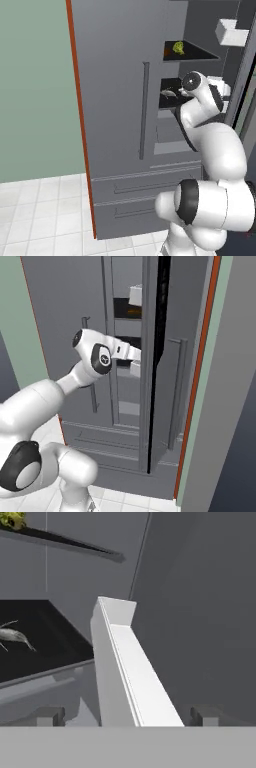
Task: Open the fridge, remove the banana, broccoli, and fish, and place them on any counter.
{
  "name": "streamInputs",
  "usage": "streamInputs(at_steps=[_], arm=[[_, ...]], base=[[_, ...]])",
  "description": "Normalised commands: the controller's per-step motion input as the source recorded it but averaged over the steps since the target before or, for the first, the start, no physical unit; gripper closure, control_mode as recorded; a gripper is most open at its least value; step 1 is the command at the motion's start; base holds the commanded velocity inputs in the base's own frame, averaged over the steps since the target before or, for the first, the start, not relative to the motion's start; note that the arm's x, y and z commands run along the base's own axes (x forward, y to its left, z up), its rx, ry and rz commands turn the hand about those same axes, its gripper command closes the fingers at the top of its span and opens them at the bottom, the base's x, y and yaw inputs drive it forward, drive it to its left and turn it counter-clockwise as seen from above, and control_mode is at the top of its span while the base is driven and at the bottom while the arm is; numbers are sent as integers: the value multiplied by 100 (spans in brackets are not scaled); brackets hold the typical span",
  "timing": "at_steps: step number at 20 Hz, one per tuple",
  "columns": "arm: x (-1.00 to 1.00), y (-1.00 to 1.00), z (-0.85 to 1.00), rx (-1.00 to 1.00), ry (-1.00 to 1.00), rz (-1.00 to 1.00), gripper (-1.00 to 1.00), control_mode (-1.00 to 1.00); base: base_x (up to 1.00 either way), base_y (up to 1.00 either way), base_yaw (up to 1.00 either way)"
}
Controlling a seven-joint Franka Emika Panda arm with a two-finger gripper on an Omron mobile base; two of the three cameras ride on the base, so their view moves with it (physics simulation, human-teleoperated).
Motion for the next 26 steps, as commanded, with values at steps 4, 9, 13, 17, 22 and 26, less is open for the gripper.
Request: streamInputs(at_steps=[4,9,13,17,22,26], arm=[[-100,-100,0,0,-13,-28,-100,-100],[-87,-100,0,0,-18,-20,-100,-100],[-6,-79,0,0,-11,-6,-100,-100],[5,-40,14,0,-5,0,-100,-100],[-30,94,85,-14,-14,14,-100,-100],[-37,100,94,-15,-7,14,-100,-100]], base=[[0,0,0],[0,0,0],[0,0,0],[0,0,0],[0,0,0],[0,0,0]])
